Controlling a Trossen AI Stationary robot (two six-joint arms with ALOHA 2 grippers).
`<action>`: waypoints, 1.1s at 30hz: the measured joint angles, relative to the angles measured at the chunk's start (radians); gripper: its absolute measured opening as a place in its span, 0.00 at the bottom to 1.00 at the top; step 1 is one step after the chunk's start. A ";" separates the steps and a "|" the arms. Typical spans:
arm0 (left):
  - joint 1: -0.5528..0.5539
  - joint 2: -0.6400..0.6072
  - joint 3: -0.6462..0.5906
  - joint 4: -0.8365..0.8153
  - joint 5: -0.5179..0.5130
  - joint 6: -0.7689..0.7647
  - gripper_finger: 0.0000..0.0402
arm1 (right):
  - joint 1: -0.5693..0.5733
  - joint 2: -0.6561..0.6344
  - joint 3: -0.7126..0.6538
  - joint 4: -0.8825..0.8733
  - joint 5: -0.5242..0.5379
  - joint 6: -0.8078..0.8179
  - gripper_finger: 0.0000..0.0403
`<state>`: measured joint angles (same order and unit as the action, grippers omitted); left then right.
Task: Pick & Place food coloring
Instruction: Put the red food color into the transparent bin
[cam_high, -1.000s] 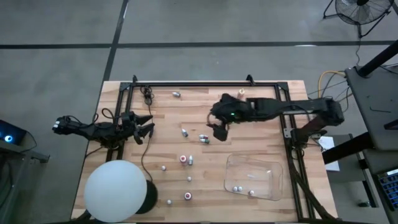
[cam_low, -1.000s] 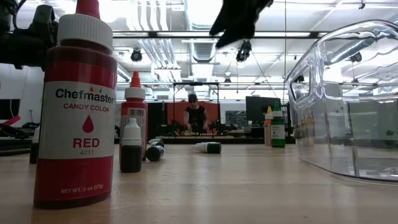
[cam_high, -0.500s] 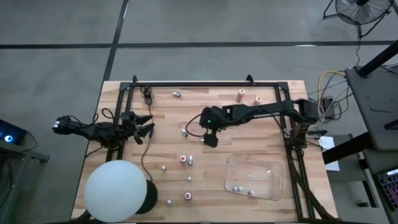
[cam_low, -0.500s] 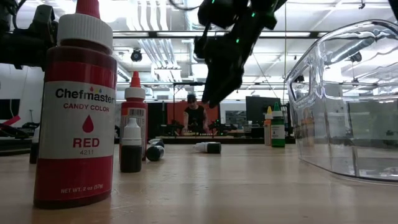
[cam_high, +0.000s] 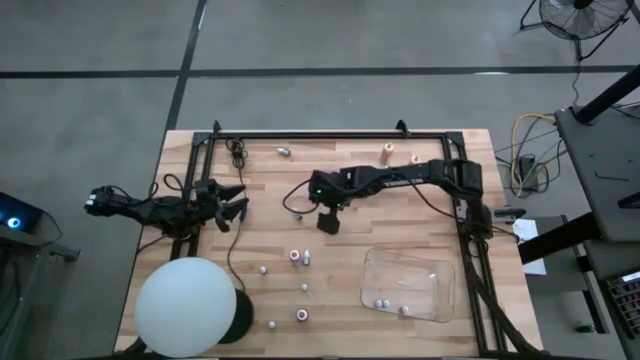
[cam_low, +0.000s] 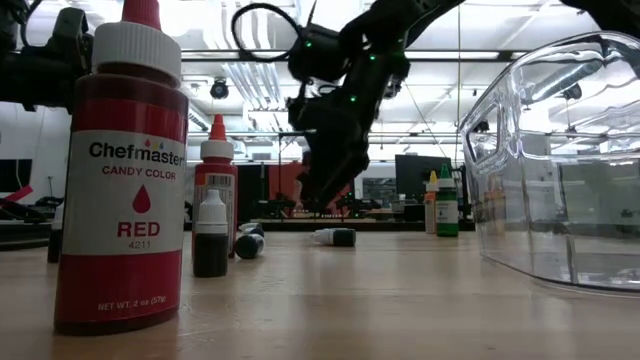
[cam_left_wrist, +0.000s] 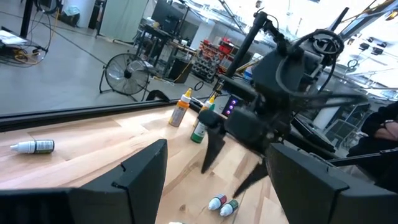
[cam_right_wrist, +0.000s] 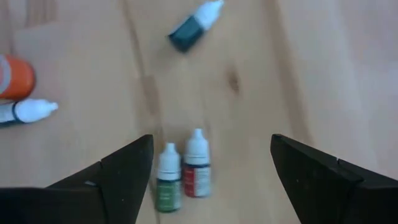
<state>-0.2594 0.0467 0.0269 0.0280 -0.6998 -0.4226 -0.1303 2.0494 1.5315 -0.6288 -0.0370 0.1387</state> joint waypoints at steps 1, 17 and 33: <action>0.000 0.000 0.000 0.000 0.000 0.000 0.61 | 0.000 0.010 0.007 -0.008 -0.002 -0.006 0.77; 0.000 0.000 0.000 0.000 0.000 0.000 0.61 | -0.002 0.076 0.006 -0.031 0.006 -0.053 0.76; 0.000 0.000 0.000 0.000 0.000 0.000 0.61 | -0.001 0.081 0.006 -0.015 -0.017 -0.064 0.70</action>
<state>-0.2596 0.0471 0.0269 0.0280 -0.7000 -0.4229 -0.1318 2.1307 1.5375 -0.6434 -0.0540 0.0746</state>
